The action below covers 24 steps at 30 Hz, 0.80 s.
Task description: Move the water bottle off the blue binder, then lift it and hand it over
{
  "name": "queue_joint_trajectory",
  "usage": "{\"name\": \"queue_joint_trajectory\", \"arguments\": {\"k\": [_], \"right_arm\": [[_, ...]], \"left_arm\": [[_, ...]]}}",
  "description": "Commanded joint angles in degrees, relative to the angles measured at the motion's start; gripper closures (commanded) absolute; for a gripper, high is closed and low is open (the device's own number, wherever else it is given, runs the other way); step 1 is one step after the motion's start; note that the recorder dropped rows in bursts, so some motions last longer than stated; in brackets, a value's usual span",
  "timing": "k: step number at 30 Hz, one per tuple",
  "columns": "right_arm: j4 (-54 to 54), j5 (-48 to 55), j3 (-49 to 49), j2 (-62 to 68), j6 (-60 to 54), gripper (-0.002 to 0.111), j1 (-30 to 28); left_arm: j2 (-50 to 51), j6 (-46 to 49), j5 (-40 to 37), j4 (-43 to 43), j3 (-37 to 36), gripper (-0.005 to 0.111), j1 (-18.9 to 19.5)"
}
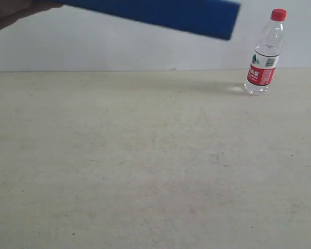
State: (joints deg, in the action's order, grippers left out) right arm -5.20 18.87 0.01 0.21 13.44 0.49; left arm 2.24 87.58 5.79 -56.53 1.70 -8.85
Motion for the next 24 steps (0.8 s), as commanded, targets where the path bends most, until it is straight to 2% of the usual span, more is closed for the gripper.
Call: {"name": "queue_joint_trajectory", "arguments": {"k": [1, 4, 5, 6, 7, 8, 9, 10, 11, 18, 20, 21, 23, 24], "right_arm": [[0.0, -0.3, 0.0, -0.2, -0.2, 0.107, 0.1], [0.0, -0.3, 0.0, -0.2, -0.2, 0.107, 0.1], [0.0, -0.3, 0.0, -0.2, -0.2, 0.107, 0.1], [0.0, -0.3, 0.0, -0.2, -0.2, 0.107, 0.1], [0.0, -0.3, 0.0, -0.2, -0.2, 0.107, 0.1], [0.0, -0.3, 0.0, -0.2, -0.2, 0.107, 0.1], [0.0, -0.3, 0.0, -0.2, -0.2, 0.107, 0.1], [0.1, -0.3, 0.0, -0.2, -0.2, 0.107, 0.1], [0.1, -0.4, 0.0, -0.2, -0.2, 0.107, 0.1], [0.3, -0.4, 0.0, -0.2, -0.3, 0.107, 0.1], [0.3, -0.4, 0.0, -0.2, -0.3, 0.107, 0.1], [0.3, -0.4, 0.0, -0.2, -0.3, 0.107, 0.1], [0.3, -0.4, 0.0, -0.2, -0.3, 0.107, 0.1], [0.3, -0.4, 0.0, -0.2, -0.3, 0.107, 0.1]], "left_arm": [[0.0, -13.3, -2.5, 50.2, 1.7, 0.102, -0.1], [0.0, -48.8, -2.8, 54.5, 1.4, 0.102, -0.1], [-0.1, -64.6, -2.8, 56.9, 0.8, 0.102, -0.1], [-1.2, -94.9, -2.8, 64.2, -0.7, 0.102, -0.1], [-1.7, -106.8, -2.8, 68.6, -1.7, 0.102, -0.1], [-2.2, -121.9, -7.0, 72.3, -1.7, 0.102, 0.1], [-2.2, -125.0, -15.6, 72.4, -1.7, 0.102, 0.2], [-2.2, -122.2, -29.4, 73.2, -1.7, 0.102, 0.4], [-2.2, -121.3, -32.0, 72.8, -1.7, 0.102, 0.4], [-2.2, -120.7, -31.8, 72.9, -1.7, 0.102, 0.4], [-2.2, -117.6, -31.6, 70.2, -1.7, 0.102, 4.2], [-2.2, -111.6, -31.1, 64.4, -1.7, 0.102, 8.2], [-2.2, -107.6, -30.7, 61.6, -1.7, 0.102, 11.3], [-2.2, -107.6, -30.7, 61.7, -1.7, 0.102, 11.5]]}}
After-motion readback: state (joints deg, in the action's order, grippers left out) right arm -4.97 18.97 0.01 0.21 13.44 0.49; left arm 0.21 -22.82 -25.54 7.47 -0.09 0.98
